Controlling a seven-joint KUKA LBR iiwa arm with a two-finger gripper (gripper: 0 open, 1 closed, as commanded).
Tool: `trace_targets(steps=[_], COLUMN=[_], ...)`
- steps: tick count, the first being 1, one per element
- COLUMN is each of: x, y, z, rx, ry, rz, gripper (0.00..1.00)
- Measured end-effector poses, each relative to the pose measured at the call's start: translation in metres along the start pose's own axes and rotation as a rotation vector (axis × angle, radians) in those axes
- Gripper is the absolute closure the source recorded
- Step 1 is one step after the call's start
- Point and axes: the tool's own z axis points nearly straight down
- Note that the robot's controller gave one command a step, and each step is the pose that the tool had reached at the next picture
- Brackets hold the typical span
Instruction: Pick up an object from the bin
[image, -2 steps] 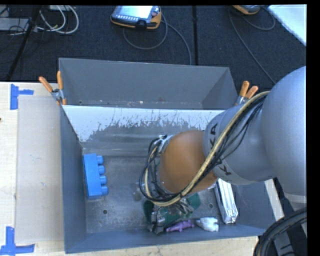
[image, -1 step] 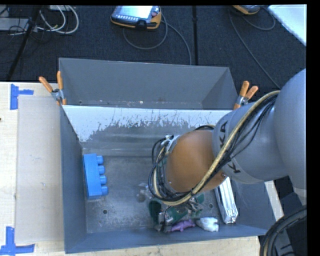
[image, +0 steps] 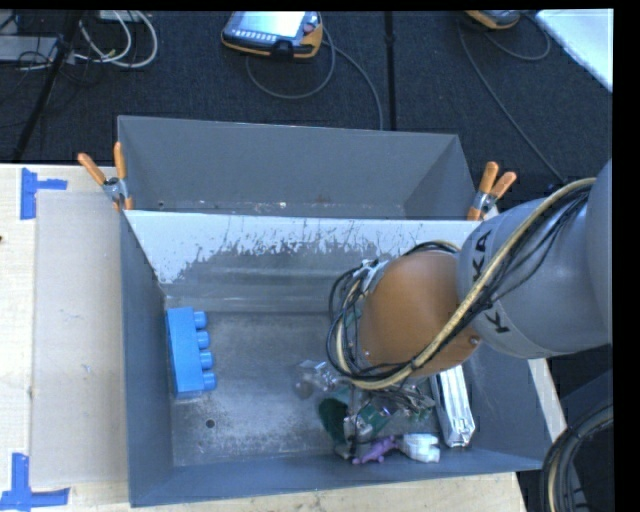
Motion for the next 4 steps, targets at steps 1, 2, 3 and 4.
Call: trace_targets(steps=[1,2,3,4], x=[-0.003,-0.007,-0.007,-0.003], y=[-0.02,-0.036,-0.036,-0.034], z=[-0.019,-0.013,-0.013,-0.025], rx=[0.001,-0.001,-0.001,-0.002], ry=[0.002,0.001,0.001,0.002], rz=[0.036,0.126,0.127,0.113], gripper=[0.0,1.0,1.0,1.0])
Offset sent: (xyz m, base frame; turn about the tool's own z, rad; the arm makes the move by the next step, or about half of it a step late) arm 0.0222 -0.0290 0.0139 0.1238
